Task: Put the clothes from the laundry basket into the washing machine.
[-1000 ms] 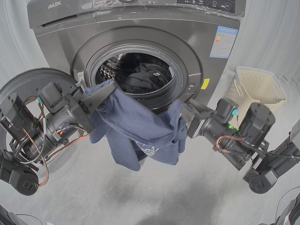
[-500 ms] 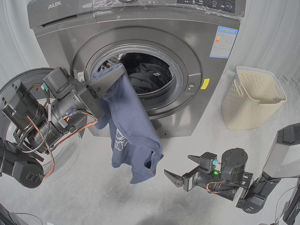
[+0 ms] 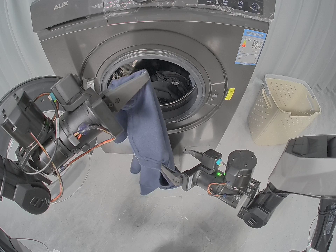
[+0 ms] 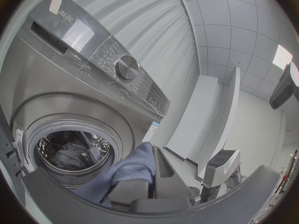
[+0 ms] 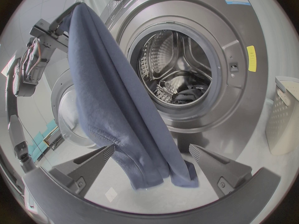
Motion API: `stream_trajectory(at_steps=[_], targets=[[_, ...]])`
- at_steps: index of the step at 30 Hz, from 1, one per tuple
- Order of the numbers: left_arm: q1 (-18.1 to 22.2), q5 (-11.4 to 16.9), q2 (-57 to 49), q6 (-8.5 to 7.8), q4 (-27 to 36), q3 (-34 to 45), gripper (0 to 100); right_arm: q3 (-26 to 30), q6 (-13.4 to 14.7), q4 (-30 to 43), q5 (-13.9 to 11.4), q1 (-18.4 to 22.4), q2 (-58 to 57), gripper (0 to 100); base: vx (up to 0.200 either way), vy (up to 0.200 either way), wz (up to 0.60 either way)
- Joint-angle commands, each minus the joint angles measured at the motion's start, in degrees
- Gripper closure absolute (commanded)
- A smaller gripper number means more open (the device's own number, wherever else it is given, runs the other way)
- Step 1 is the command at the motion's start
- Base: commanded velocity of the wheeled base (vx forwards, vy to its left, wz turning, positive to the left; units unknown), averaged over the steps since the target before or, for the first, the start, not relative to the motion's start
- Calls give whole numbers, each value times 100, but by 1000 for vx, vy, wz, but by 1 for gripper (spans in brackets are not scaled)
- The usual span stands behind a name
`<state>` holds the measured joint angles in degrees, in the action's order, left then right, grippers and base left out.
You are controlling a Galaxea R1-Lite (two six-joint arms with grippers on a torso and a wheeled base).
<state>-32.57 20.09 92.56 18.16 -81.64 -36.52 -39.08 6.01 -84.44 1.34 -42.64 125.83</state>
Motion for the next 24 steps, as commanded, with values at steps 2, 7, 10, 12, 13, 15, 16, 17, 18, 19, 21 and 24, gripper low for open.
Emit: stream_trajectory(at_steps=[2, 7, 10, 12, 13, 15, 16, 17, 18, 19, 21, 24], targets=[[-39, -5, -45, -6, -10, -39, 100, -943, -126, 60, -64, 63, 803, 0, 0, 0, 0], [-39, -5, -45, -6, -10, -48, 100, -1523, -144, 95, -73, 46, 1066, 0, 0, 0, 0], [-91, 4, -45, -6, -10, -48, 100, -1822, -188, 174, -64, 37, 1233, 0, 0, 0, 0], [-135, -5, -54, -6, -10, -57, 100, -1989, -223, 218, -64, 54, 1330, 0, 0, 0, 0], [-144, -5, -72, -6, -10, -74, 100, -2112, -232, 235, -64, 54, 1391, 0, 0, 0, 0], [-144, -5, -89, -6, -1, -83, 100, -2270, -241, 271, -64, 63, 1497, 0, 0, 0, 0], [-153, 4, -89, -6, -1, -92, 100, -2270, -241, 271, -64, 63, 1497, 0, 0, 0, 0], [-153, 4, -89, -6, -1, -92, 100, -2393, -258, 315, -64, 63, 1576, 0, 0, 0, 0], [-188, 4, -98, -6, -1, -92, 100, -2578, -267, 341, -73, 63, 1682, 0, 0, 0, 0], [-188, 4, -98, -6, -1, -92, 100, -2578, -267, 341, -73, 63, 1682, 0, 0, 0, 0], [-214, 4, -151, -15, -1, -74, 100, -2903, -276, 350, -73, 54, 1857, 0, 0, 0, 0], [-214, 4, -168, -6, -1, -65, 100, -3132, -276, 350, -81, 10, 1954, 0, 0, 0, 0]])
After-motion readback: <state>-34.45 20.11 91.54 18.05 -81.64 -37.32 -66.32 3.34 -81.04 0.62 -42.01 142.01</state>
